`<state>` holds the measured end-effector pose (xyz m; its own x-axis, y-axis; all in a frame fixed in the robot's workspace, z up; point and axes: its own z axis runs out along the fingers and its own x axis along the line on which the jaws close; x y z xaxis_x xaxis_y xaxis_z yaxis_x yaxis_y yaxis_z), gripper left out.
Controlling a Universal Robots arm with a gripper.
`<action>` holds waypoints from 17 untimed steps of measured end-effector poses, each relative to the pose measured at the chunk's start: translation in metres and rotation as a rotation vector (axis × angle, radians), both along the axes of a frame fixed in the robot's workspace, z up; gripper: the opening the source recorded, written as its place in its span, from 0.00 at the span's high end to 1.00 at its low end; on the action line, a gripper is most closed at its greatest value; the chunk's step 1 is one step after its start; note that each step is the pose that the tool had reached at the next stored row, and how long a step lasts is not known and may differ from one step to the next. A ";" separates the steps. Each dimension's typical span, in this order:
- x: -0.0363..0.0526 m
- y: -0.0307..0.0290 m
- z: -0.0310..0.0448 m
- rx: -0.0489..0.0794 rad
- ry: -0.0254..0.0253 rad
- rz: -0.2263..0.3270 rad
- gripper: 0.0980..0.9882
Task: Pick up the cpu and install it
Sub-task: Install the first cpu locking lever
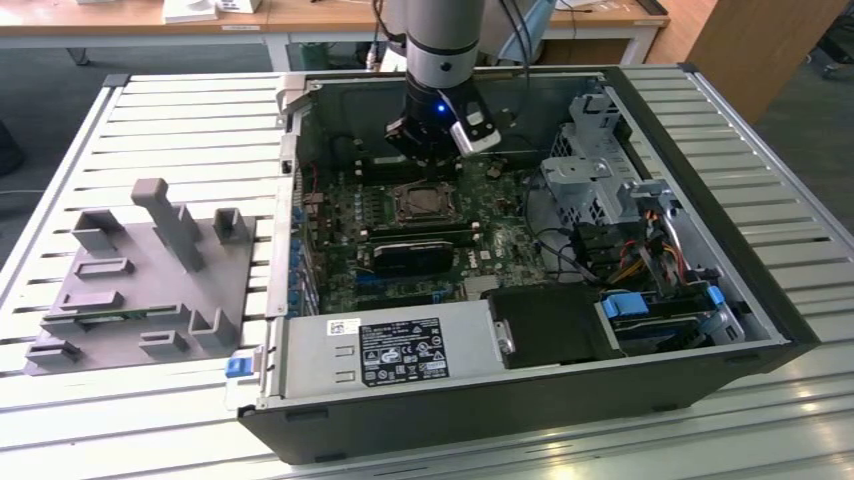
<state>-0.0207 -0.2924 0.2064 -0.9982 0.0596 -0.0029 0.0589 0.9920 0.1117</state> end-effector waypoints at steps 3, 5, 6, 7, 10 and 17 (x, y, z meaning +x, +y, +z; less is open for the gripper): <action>0.0005 0.0000 -0.0026 0.000 0.0001 0.000 0.99; 0.0009 0.0000 -0.0042 0.000 0.0001 0.000 0.99; 0.0010 0.0000 -0.0047 0.000 0.0001 0.000 0.99; 0.0012 0.0000 -0.0052 0.000 0.0000 0.000 0.99; 0.0013 -0.0001 -0.0054 0.000 0.0002 0.000 0.99; 0.0014 0.0000 -0.0049 -0.001 -0.0001 0.000 0.99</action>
<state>-0.0193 -0.2924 0.2015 -0.9982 0.0594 -0.0031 0.0587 0.9921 0.1105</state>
